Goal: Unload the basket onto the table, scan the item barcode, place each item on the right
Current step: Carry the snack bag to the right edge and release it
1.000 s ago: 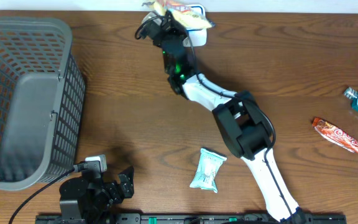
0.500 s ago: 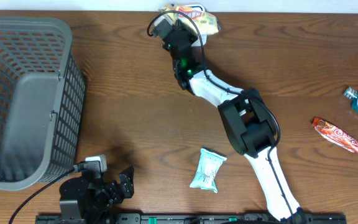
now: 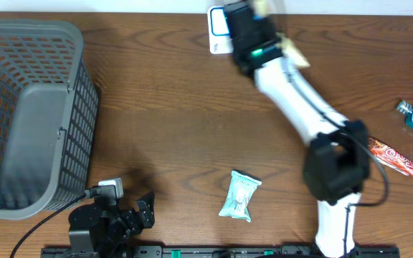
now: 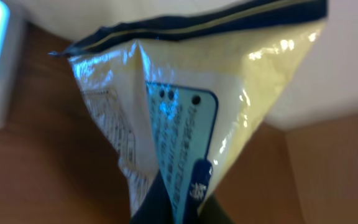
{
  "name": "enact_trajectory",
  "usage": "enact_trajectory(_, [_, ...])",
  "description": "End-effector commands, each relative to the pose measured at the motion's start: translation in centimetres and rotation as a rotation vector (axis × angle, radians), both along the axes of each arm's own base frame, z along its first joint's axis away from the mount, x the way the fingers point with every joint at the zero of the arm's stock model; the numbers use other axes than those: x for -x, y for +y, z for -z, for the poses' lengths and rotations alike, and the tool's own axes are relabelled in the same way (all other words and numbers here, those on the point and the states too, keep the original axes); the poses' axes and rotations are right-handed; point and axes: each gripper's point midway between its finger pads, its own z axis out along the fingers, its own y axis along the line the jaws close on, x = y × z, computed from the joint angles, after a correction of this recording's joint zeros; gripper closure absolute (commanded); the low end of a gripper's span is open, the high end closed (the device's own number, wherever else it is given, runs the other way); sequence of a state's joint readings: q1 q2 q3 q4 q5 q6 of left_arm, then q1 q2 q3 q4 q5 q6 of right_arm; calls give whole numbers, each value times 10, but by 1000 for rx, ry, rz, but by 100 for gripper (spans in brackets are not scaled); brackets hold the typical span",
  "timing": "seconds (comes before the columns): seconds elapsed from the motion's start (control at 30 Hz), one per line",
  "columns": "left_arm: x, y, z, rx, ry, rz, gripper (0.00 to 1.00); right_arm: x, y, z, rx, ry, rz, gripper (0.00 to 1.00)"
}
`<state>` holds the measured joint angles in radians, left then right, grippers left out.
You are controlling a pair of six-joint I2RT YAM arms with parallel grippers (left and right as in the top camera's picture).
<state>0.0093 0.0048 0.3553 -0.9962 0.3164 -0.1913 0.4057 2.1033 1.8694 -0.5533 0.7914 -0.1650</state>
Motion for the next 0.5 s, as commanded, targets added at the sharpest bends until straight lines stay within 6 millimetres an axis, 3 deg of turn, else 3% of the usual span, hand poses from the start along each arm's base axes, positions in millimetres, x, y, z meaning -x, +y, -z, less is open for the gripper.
enact_trajectory(0.0, [2, -2, 3, 15, 14, 3, 2, 16, -82, 12, -106, -40, 319, 99])
enact_trajectory(0.1, [2, -2, 3, 15, 14, 3, 2, 35, -150, 40, -100, 35, 489, 99])
enact_trajectory(0.27, [2, -2, 3, 15, 14, 3, 2, 46, -244, 78, -108, 79, 636, 99])
enact_trajectory(0.47, [2, -2, 3, 15, 14, 3, 2, 70, -328, 84, -112, 43, 788, 99])
